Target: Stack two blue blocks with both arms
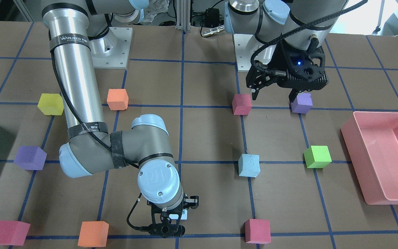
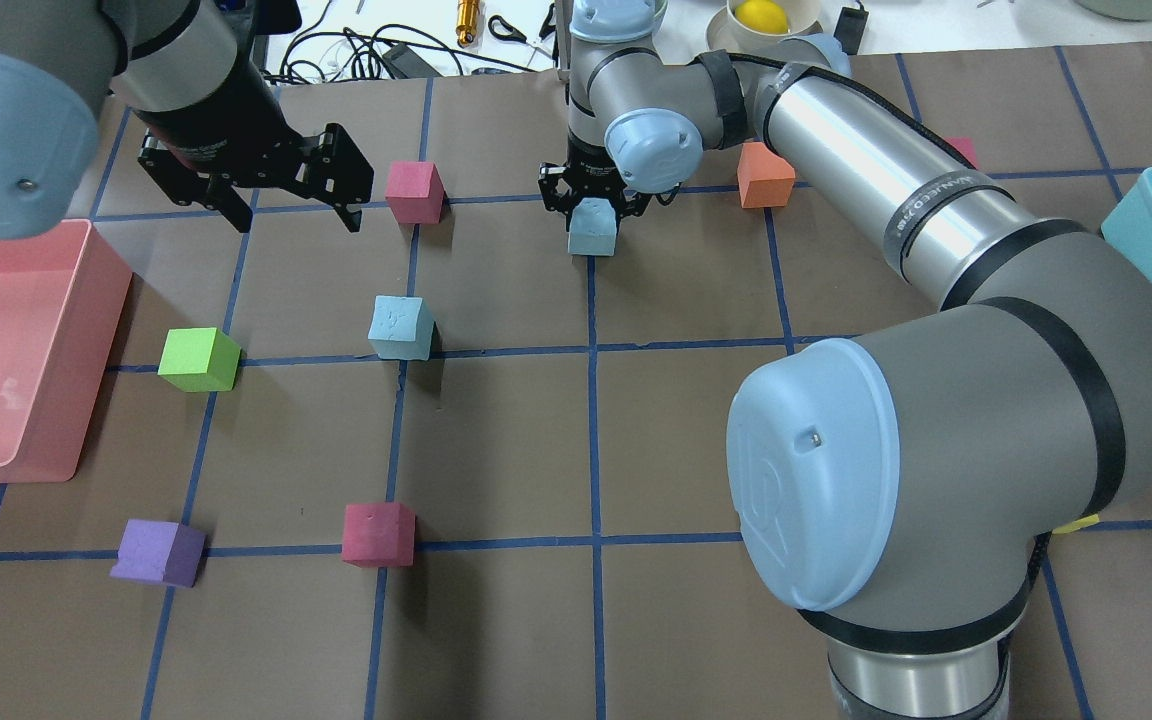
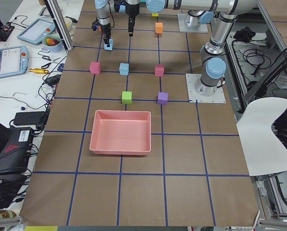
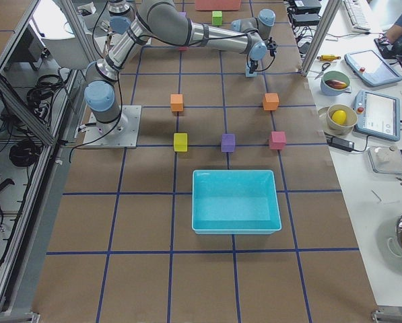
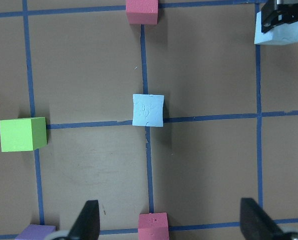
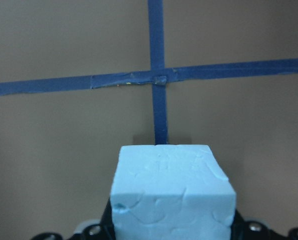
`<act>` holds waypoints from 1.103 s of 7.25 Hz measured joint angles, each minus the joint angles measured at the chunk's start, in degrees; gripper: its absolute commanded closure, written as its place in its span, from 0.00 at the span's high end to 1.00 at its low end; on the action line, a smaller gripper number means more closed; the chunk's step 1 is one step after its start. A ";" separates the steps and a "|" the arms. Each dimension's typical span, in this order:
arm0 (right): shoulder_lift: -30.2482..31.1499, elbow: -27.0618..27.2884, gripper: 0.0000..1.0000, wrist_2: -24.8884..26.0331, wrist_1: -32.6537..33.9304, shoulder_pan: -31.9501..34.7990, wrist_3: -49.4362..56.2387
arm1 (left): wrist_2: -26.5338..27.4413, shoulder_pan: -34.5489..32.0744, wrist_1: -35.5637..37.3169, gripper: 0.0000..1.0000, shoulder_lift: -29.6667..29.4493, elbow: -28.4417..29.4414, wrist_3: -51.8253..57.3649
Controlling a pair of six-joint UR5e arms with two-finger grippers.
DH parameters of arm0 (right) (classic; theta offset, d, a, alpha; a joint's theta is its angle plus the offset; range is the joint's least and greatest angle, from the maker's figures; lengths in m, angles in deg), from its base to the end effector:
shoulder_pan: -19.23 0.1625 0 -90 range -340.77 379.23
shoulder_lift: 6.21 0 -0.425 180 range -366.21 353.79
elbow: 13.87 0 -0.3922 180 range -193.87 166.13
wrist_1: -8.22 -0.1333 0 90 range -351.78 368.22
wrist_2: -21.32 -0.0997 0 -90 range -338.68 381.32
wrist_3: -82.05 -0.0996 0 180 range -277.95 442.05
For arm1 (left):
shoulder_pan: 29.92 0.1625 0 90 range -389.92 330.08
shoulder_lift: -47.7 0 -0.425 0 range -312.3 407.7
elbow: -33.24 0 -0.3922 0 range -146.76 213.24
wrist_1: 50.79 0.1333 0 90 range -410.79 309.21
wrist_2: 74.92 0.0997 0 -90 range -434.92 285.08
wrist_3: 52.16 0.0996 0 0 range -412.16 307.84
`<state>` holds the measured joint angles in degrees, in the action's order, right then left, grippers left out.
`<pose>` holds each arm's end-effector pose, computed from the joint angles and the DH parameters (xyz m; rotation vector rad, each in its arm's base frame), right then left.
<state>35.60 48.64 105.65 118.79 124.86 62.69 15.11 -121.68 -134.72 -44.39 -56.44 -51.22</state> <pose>0.3488 -0.7156 0.2079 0.0994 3.0459 0.0487 -0.1490 -0.5101 0.4833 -0.0739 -3.1385 0.1179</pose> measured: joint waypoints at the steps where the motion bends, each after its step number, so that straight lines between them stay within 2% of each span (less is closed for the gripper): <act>1: 0.11 0.32 1.00 0.07 0.10 0.00 -0.04 | 0.00 0.05 1.77 1.00 -1.32 -0.55 -0.31; 4: 3.13 0.54 1.00 0.67 -1.93 -0.29 0.40 | 0.02 0.09 8.01 1.00 -7.53 -1.79 -0.52; 8: 18.29 3.39 1.00 1.79 -19.01 -8.78 5.30 | 0.08 0.09 25.62 1.00 -17.64 -8.75 0.18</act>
<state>53.89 52.03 107.44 99.78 116.08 67.99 15.19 -121.59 -109.11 -62.03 -65.18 -51.04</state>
